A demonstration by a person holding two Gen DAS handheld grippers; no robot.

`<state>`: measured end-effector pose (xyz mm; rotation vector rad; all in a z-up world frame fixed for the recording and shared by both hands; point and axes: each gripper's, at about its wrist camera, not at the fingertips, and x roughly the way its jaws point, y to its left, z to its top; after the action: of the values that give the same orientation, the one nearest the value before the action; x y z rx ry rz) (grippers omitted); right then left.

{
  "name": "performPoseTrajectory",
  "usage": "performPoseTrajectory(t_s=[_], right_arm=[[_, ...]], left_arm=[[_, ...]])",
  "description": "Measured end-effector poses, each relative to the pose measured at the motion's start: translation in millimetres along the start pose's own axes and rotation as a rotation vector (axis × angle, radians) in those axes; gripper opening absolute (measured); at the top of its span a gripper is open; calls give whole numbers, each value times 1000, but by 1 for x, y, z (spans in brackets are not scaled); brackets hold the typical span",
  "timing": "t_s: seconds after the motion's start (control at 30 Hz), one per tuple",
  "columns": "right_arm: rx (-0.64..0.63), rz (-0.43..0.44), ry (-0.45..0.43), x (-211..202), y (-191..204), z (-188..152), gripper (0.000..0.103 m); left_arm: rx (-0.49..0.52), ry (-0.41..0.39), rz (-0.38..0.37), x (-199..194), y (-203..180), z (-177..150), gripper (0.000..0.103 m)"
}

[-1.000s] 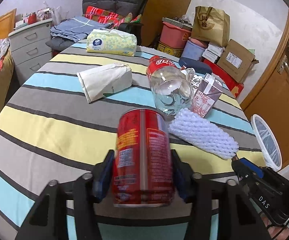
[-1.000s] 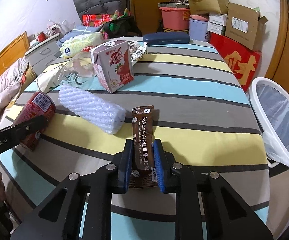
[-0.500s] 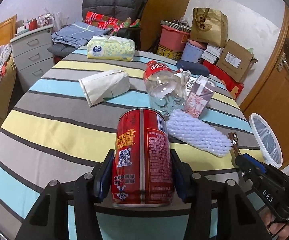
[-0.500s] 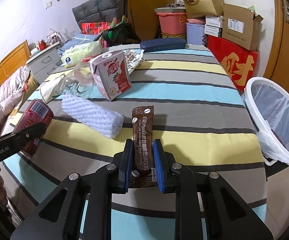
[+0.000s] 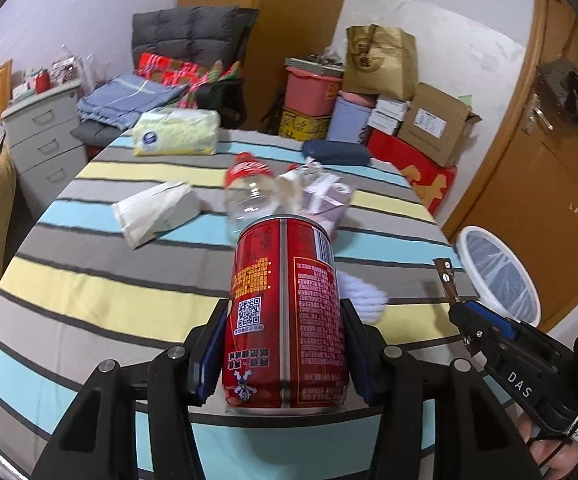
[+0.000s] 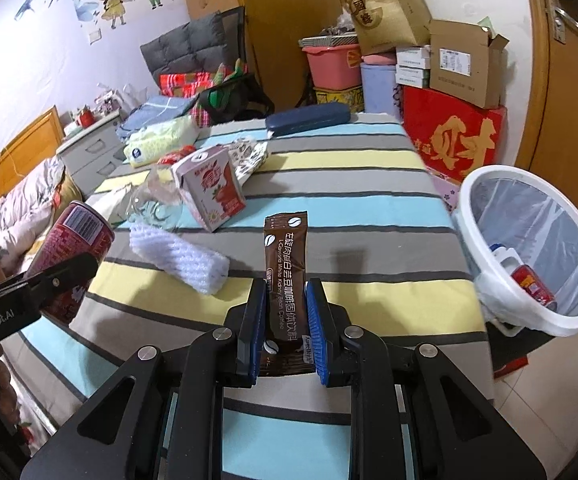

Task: Collect trash
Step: 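Carry the red can and brown wrapper over the white bin and open both tools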

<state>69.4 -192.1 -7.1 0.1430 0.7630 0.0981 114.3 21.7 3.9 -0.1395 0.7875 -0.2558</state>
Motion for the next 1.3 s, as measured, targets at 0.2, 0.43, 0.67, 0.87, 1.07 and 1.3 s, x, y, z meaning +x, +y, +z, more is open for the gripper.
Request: performPoseTrajectory(t_s=[0.2, 0.43, 0.67, 0.87, 1.07, 1.3], right_arm=[[22, -14, -33, -13, -20, 4, 21], [72, -55, -70, -27, -54, 8, 21], [121, -107, -105, -42, -87, 10, 21], [151, -162, -128, -53, -115, 11, 21], [178, -202, -135, -62, -141, 13, 21], [223, -225, -110, -62, -176, 11, 21]], left_arm=[[43, -12, -34, -2, -32, 6, 52], [105, -23, -79, 2, -77, 13, 52], [189, -16, -133, 13, -133, 16, 52], [253, -8, -167, 24, -178, 17, 52], [297, 15, -220, 40, -218, 16, 52], [348, 45, -268, 60, -261, 18, 52]])
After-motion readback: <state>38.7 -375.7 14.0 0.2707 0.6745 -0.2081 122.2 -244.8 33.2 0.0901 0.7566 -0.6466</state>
